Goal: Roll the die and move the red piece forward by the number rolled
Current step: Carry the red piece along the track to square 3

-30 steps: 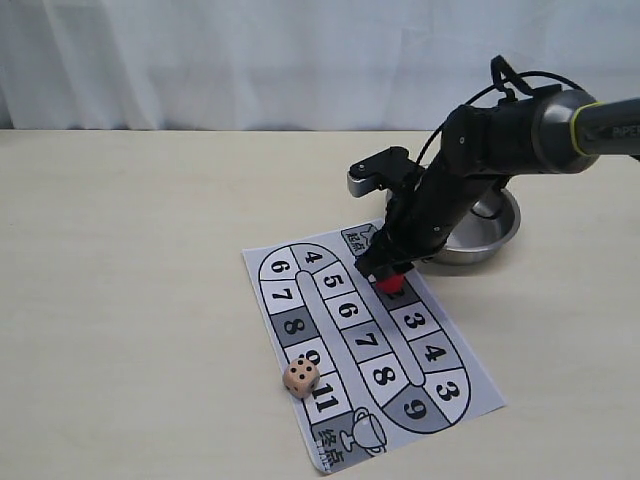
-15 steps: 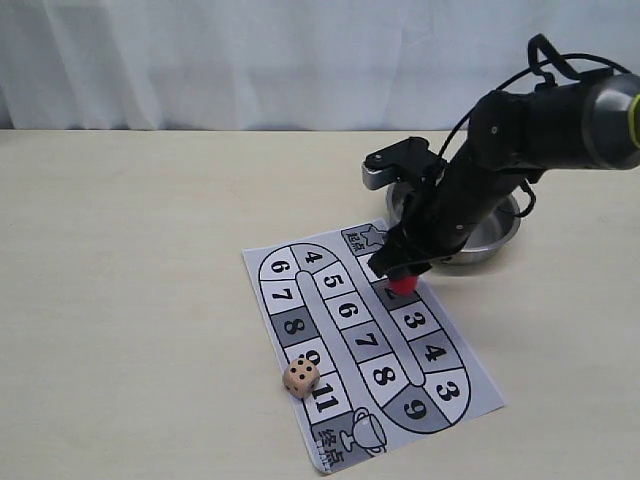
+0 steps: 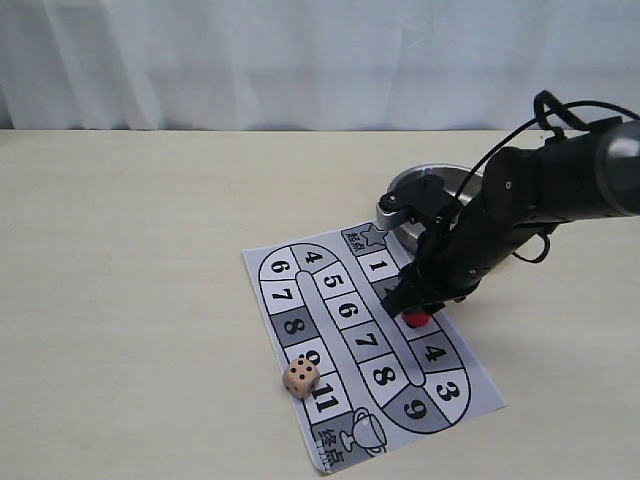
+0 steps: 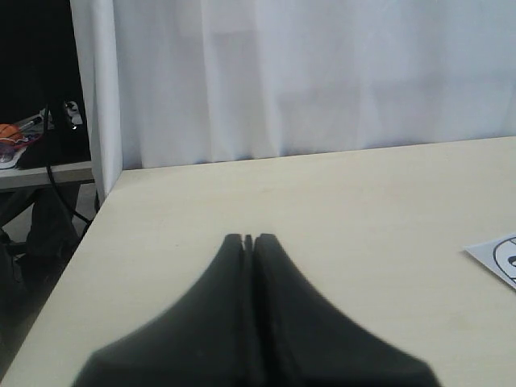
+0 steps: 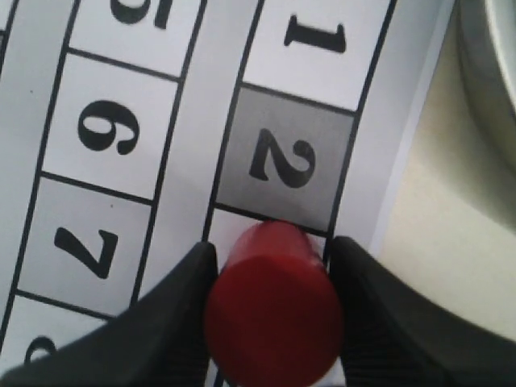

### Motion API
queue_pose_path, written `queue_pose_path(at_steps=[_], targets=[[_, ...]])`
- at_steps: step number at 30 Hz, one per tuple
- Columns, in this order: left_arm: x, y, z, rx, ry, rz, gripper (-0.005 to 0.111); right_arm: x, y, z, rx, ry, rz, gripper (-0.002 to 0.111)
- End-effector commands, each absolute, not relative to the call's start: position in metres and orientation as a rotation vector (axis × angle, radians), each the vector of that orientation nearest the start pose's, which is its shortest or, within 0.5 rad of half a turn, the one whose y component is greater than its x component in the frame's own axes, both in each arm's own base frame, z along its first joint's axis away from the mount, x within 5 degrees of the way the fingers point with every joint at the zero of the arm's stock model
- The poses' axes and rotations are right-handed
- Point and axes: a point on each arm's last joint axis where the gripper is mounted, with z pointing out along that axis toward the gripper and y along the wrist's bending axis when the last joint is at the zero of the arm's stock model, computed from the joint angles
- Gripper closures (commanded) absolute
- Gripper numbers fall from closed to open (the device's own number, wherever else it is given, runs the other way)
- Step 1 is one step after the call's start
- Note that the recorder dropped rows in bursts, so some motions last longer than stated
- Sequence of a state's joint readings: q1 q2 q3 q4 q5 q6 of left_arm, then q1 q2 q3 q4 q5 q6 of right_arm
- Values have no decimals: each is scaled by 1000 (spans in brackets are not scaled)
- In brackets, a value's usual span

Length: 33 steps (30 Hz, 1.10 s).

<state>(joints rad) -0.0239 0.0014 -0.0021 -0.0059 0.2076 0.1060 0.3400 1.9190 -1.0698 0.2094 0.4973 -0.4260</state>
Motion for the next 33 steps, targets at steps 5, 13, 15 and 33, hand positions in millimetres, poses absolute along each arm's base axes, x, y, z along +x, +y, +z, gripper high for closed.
queue_pose_path(at_steps=[5,13,15,33], targets=[[56,-2,195,99,1677,49,107,332,127,124,-837,2731,168,104],[56,-2,195,99,1677,49,107,327,127,168,-773,2649,193,104],[56,-2,195,99,1677,49,107,323,126,179,-768,2637,206,104],[56,-2,195,99,1677,49,107,284,129,176,-827,2629,217,104]])
